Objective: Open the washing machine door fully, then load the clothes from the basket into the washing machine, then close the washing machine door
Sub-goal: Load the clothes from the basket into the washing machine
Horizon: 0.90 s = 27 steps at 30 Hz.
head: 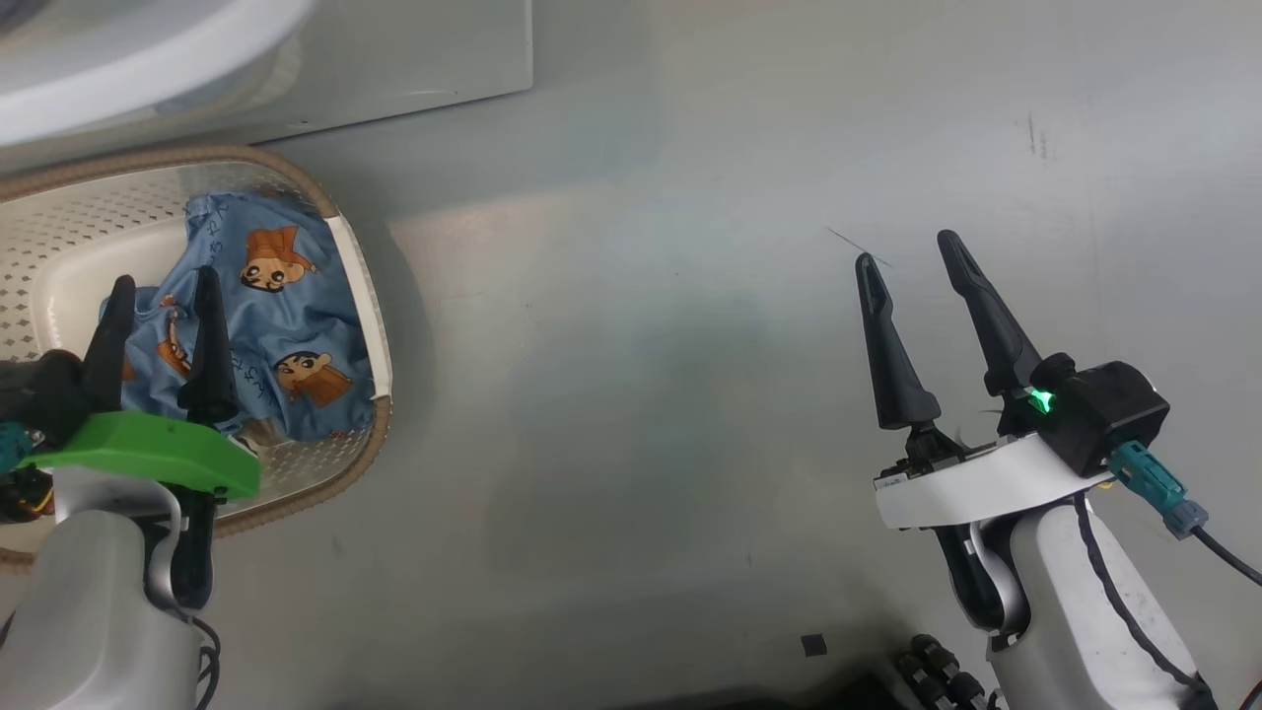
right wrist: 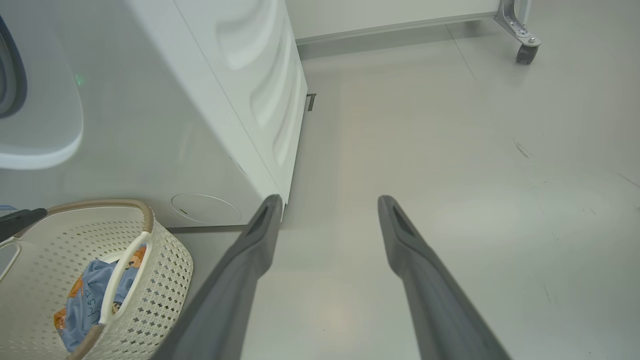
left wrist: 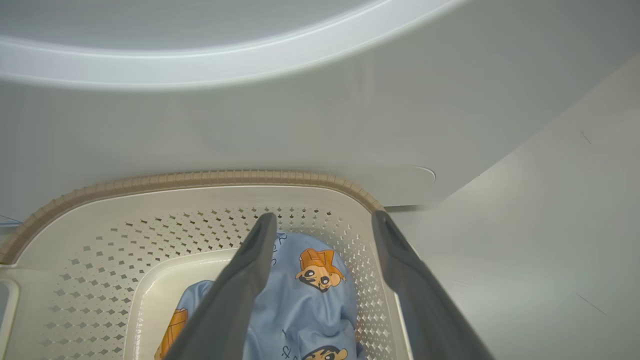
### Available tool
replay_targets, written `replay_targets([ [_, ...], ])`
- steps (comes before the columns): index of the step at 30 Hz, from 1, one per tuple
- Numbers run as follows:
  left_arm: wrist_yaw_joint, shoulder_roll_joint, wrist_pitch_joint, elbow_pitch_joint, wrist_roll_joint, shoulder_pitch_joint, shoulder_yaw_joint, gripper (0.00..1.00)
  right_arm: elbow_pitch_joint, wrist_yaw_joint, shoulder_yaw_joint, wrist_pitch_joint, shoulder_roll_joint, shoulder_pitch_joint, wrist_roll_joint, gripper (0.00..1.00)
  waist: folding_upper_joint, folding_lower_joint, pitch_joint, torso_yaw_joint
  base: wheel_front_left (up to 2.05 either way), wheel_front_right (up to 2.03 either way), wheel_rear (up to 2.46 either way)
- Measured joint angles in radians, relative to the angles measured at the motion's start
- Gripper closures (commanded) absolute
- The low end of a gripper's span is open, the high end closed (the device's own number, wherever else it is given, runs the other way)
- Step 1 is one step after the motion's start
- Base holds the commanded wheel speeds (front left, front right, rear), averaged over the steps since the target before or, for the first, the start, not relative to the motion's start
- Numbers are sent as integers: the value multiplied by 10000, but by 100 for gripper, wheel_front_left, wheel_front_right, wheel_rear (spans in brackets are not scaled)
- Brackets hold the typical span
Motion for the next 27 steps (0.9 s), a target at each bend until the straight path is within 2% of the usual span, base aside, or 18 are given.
replay_targets([
  [27, 0, 861, 752, 2487, -428, -2260, -734, 0, -433, -161, -25, 0, 19, -449, -86, 0, 0, -1, 2047, -117, 0, 0, 0],
])
